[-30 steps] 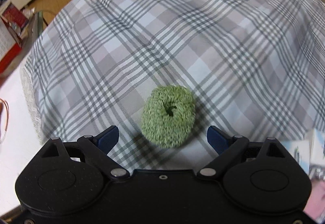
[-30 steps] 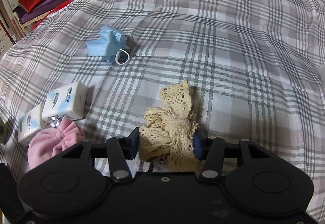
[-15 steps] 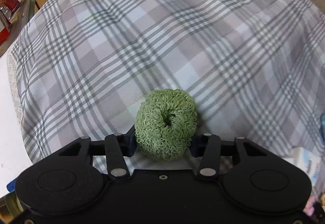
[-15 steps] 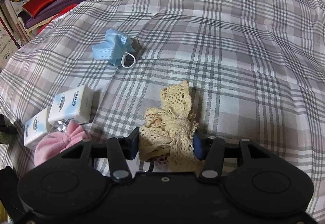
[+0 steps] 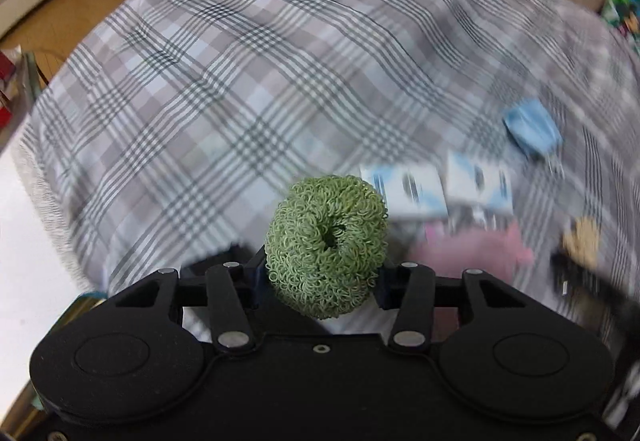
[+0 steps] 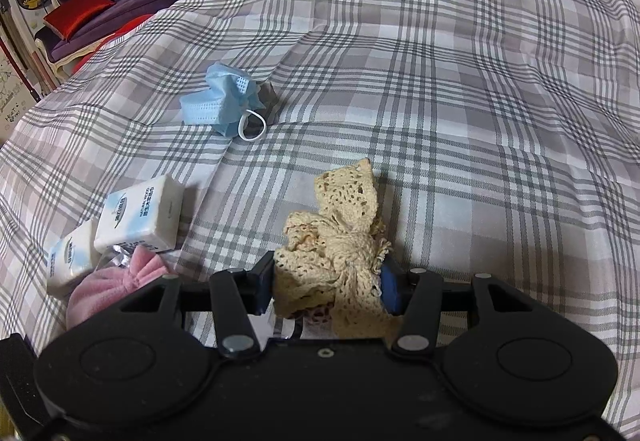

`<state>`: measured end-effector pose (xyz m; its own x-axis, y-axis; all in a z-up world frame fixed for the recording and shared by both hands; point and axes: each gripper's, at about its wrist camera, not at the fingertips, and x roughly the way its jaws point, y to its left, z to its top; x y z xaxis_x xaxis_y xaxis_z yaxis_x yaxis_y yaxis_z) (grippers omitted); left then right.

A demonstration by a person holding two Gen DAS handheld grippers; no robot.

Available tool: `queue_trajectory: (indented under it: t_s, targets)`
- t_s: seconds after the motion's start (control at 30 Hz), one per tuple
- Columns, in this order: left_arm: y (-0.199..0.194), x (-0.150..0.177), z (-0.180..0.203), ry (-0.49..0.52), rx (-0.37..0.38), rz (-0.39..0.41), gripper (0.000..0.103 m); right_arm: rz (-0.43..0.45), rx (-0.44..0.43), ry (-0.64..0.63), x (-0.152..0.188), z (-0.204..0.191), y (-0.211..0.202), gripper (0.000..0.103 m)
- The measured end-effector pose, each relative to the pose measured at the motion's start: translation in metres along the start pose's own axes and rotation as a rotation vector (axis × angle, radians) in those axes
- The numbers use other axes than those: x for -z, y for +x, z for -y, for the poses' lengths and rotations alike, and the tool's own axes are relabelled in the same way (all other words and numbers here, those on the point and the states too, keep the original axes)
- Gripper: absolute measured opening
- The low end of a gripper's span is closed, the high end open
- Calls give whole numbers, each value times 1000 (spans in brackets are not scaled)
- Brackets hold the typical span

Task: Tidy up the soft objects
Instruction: 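Carry the scrubber ball and lace cloth over the gold tray with both tools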

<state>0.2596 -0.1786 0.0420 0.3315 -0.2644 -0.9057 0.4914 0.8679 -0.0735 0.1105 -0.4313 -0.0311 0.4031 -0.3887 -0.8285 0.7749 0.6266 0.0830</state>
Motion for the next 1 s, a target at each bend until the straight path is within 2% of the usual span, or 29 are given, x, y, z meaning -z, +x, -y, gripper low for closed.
queue_trajectory:
  t_s: [0.17, 0.33, 0.4, 0.63, 1.0]
  targets:
    - [-22, 42, -4, 25, -31, 15, 48, 13, 8, -3, 1, 0, -2, 51]
    - [-38, 82, -22, 20, -120, 57, 48, 32, 21, -3, 2, 0, -5, 51]
    - [-40, 99, -34, -4, -135, 58, 48, 40, 27, -6, 2, -1, -6, 51]
    - [-39, 145, -75, -97, -149, 36, 48, 73, 64, -49, 6, -8, -11, 51]
    - [-25, 179, -117, -211, -104, 31, 48, 103, 106, -45, 7, -10, -17, 51]
